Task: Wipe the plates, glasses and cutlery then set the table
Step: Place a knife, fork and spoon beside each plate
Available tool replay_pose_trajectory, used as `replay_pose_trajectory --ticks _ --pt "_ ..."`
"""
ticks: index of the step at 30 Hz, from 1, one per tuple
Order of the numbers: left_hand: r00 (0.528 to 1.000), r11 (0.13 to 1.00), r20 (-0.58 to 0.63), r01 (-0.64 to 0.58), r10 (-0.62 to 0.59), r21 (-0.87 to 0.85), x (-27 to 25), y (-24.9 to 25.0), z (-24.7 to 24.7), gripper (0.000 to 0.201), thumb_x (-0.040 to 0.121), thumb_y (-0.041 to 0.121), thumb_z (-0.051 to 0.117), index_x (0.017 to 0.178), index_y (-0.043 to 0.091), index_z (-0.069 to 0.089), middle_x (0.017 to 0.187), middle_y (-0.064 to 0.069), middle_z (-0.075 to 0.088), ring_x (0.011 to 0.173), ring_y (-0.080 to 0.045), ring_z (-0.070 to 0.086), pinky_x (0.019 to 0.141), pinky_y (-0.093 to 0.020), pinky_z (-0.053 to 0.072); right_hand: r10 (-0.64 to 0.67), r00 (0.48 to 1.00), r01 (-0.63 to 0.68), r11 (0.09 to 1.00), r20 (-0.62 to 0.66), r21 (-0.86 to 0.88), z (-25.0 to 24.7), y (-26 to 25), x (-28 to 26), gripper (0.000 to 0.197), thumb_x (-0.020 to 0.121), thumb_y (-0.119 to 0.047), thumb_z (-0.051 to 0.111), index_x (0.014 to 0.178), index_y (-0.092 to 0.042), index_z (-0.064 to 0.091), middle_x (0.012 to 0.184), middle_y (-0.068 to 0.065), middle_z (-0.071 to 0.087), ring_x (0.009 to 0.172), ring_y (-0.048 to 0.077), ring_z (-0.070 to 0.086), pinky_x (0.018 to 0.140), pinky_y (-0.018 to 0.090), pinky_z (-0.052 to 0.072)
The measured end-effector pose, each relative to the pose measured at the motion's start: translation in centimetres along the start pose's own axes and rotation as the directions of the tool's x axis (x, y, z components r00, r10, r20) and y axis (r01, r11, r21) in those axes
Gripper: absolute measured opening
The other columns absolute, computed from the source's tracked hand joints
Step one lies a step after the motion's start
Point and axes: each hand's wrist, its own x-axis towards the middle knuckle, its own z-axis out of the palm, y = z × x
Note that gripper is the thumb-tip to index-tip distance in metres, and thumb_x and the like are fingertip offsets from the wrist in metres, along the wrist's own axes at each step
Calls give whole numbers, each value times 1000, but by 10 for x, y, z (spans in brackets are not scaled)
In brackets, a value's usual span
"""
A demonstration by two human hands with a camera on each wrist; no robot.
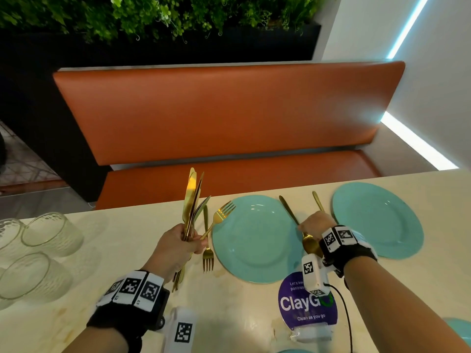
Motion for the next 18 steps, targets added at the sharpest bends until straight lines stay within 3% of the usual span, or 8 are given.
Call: replay_pose_trajectory --ticks 3,5,7,10,13,14,16,18 --pt "1000 1000 0 -5 5 -4 0 0 0 22 82 8 71 96 0 56 79 -9 64 66 -14 59 59 -24 40 -33 999 33 998 5 -58 -1 -3 -1 38 85 -19 62 118 -2 59 119 18 62 111 31 59 63 22 44" --pt "1000 1000 0 -3 3 -3 1 -1 0 22 81 8 71 95 1 56 79 -9 64 66 -14 59 59 -24 41 -1 999 -4 996 -51 -90 -7 -3 -7 39 92 -21 52 128 -7 50 114 12 62 108 27 59 80 25 48" --pt "1000 1000 -4 2 -2 -13 2 -3 -1 21 81 9 72 93 2 56 78 -9 65 65 -14 59 59 -24 40 -58 995 37 970 -84 -239 -13 -1 -7 35 97 -26 41 126 -8 49 103 6 62 99 23 57 89 27 46" --pt "1000 1000 -13 7 -7 -12 2 -5 -2 21 80 12 72 92 4 56 78 -8 65 67 -14 59 60 -25 41 9 997 -16 994 -71 -104 -14 8 7 29 96 -26 46 111 -6 59 114 10 61 88 19 51 73 23 45" --pt "1000 1000 -13 14 -14 -11 2 -6 -2 22 80 14 73 92 4 57 76 -6 65 67 -14 59 61 -26 42 43 998 -37 987 -37 159 -12 8 10 34 84 -9 63 117 0 60 101 13 58 84 20 50 53 22 39" --pt "1000 1000 -13 14 -14 -8 2 -6 -2 23 80 14 73 93 4 57 76 -6 65 68 -14 59 61 -26 42 42 997 -36 994 -57 105 -10 8 11 31 81 -11 66 111 -2 63 93 8 58 81 20 52 51 22 39" --pt "1000 1000 -14 14 -14 -6 2 -6 -2 23 80 13 73 94 3 57 76 -6 66 67 -13 60 61 -25 42 12 987 -40 984 -157 -176 -6 8 11 13 73 -20 71 81 -10 69 75 0 62 69 18 60 51 21 43" --pt "1000 1000 -12 16 -16 -15 2 -6 -1 22 80 10 72 93 3 56 76 -7 65 65 -13 59 59 -24 42 -12 975 -57 950 -221 -306 0 4 8 22 72 -26 70 59 -12 59 60 1 57 54 15 55 50 19 43"
